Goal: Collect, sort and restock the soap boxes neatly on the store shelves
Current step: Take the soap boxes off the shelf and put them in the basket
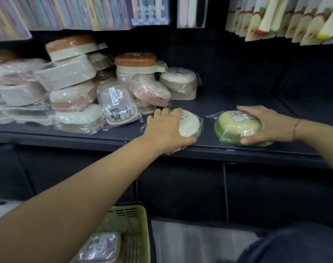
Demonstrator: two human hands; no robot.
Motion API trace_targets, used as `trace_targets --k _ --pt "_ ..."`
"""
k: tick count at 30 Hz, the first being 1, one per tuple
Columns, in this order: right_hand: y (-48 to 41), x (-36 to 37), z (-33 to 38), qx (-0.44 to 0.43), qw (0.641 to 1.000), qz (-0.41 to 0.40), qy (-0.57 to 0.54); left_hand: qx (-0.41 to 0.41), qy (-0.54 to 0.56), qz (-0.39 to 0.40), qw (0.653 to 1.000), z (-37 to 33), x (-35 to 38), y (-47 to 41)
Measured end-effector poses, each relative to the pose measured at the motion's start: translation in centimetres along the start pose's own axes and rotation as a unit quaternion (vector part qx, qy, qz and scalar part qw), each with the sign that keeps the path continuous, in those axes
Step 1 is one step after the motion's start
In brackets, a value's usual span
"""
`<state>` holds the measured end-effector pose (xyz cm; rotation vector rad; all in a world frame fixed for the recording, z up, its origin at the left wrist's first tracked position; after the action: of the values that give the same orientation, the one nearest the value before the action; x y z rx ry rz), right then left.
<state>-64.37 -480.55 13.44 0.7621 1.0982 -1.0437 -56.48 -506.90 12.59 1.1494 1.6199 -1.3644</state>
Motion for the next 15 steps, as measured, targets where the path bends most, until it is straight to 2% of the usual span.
trace_targets --k 2,5,9,12,15 --pt "1.1 0.7 1.2 0.004 1.000 -0.013 0.014 0.012 0.012 -0.009 1.000 1.1 -0.7 1.6" --pt "3.2 1.9 3.6 0.008 0.996 -0.086 -0.016 0.026 0.036 -0.054 0.998 4.0 -2.4 4.8" --pt "7.5 3.8 9.4 -0.070 0.989 -0.110 -0.064 0.042 0.053 -0.125 0.990 10.2 -5.4 12.0" --pt "10.8 7.1 15.7 -0.124 0.987 -0.045 -0.096 -0.025 0.044 -0.125 0.991 17.0 -5.2 18.9" --pt "12.5 14.1 21.6 -0.165 0.980 0.065 -0.087 -0.112 0.017 -0.063 0.992 23.0 -2.4 25.3"
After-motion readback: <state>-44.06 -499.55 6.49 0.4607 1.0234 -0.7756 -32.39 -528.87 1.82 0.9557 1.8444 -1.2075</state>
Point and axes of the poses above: each hand's wrist, its own y-axis away from the middle knuckle, its own x-axis out of the palm, z = x × y, the point moved 3 cm from there along -y, towards the middle knuckle, and after that the axes turned 14 degrees about -z, right-handed, at the moved point
